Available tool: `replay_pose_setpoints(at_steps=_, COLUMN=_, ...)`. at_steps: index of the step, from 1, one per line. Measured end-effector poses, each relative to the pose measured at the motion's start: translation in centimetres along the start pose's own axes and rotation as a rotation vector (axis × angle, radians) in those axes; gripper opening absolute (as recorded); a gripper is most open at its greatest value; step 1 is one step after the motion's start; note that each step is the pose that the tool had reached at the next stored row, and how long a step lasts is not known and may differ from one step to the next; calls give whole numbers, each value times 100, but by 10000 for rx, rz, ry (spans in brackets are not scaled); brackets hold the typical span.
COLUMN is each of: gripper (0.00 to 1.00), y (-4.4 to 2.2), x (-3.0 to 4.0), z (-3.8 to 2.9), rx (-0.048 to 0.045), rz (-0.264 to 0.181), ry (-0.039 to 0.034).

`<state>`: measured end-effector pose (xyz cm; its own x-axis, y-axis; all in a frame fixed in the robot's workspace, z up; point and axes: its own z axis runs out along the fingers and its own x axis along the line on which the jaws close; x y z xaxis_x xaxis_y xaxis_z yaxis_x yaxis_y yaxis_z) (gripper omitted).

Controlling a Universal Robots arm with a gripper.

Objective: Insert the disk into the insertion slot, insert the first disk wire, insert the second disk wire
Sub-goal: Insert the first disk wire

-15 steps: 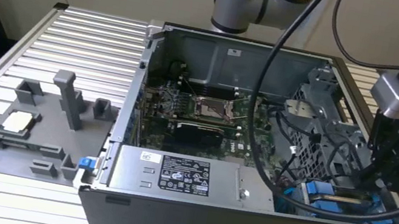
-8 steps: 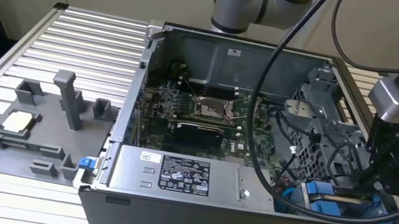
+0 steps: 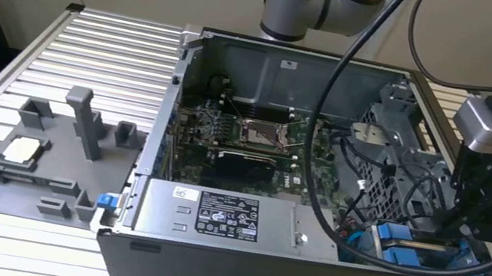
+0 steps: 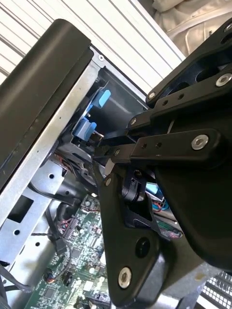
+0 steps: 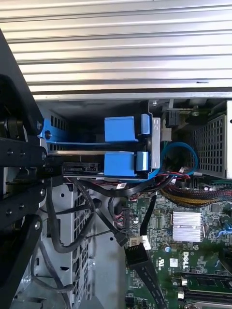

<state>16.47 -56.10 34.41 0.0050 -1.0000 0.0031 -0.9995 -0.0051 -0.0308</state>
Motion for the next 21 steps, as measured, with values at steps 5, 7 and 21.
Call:
replay_pose_setpoints(at_steps=5, gripper=19, y=0, x=0, z=9, rx=0, rz=47, ry=-74)
replay_pose_setpoints(at_steps=7, gripper=19, y=0, x=0, z=12, rx=0, rz=119, ry=-74)
replay_pose_setpoints(at_steps=21, gripper=19, y=-11, x=5, z=39, rx=-5, rz=407, ry=-67)
